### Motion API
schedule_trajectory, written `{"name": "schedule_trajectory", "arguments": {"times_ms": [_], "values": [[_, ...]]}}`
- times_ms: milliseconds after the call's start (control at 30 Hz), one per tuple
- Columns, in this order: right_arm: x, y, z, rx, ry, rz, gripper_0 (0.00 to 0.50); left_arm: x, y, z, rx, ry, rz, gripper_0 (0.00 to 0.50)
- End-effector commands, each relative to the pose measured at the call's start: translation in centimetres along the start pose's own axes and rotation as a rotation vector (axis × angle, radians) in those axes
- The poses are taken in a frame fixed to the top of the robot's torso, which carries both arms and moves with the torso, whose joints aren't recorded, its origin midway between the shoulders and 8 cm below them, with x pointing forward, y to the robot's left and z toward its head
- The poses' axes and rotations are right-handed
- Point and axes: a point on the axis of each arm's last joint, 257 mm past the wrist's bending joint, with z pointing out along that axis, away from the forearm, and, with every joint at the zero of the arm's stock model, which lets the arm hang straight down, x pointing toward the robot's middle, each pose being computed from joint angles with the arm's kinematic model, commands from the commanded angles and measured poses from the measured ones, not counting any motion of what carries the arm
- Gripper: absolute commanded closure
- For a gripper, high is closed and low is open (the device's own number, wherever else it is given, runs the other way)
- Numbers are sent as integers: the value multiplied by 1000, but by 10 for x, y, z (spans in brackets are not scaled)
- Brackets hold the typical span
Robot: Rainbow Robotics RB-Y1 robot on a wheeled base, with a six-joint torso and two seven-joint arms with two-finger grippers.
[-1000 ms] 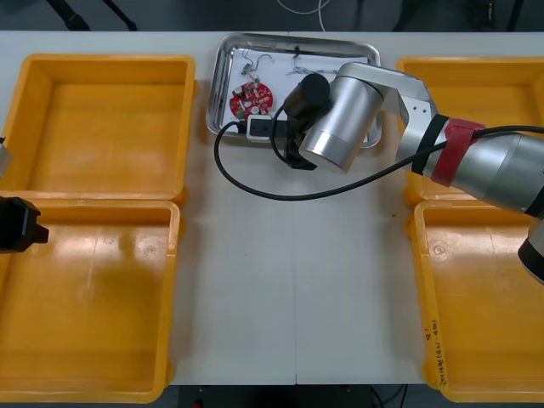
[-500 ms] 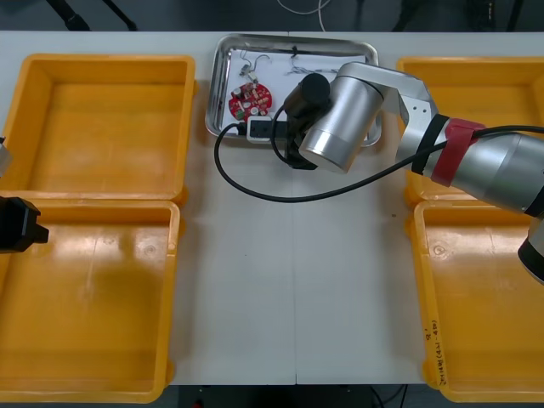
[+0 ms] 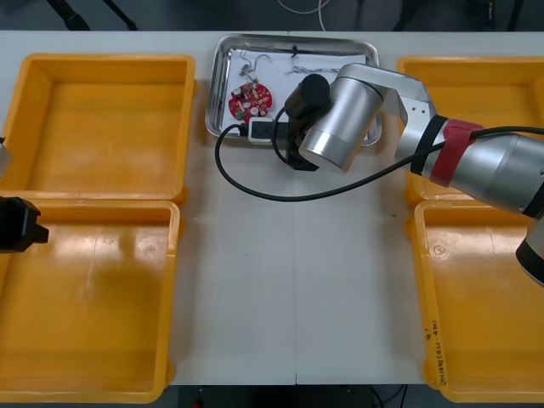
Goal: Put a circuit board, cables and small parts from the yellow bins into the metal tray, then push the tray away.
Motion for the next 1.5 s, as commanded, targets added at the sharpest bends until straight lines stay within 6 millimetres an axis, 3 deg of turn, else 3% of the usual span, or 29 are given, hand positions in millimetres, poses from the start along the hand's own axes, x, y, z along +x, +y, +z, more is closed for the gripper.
{"name": "schedule_trajectory", "arguments": {"times_ms": [33,500,900,1233,1500], "values": [[-26,-10,-15,4,-36,-16,0,1,11,-11,-41,-9,111,0],[-29,7,-65,-162,28,111,0,1,11,-11,-41,-9,111,0],[-8,31,-111,-199,87,365,0,1,11,-11,-41,-9,111,0],[51,55,-160,-144,192,656,0,1,11,-11,-41,-9,111,0],[119,65,-204,-60,269,906,0,1,11,-11,-41,-9,111,0]]}}
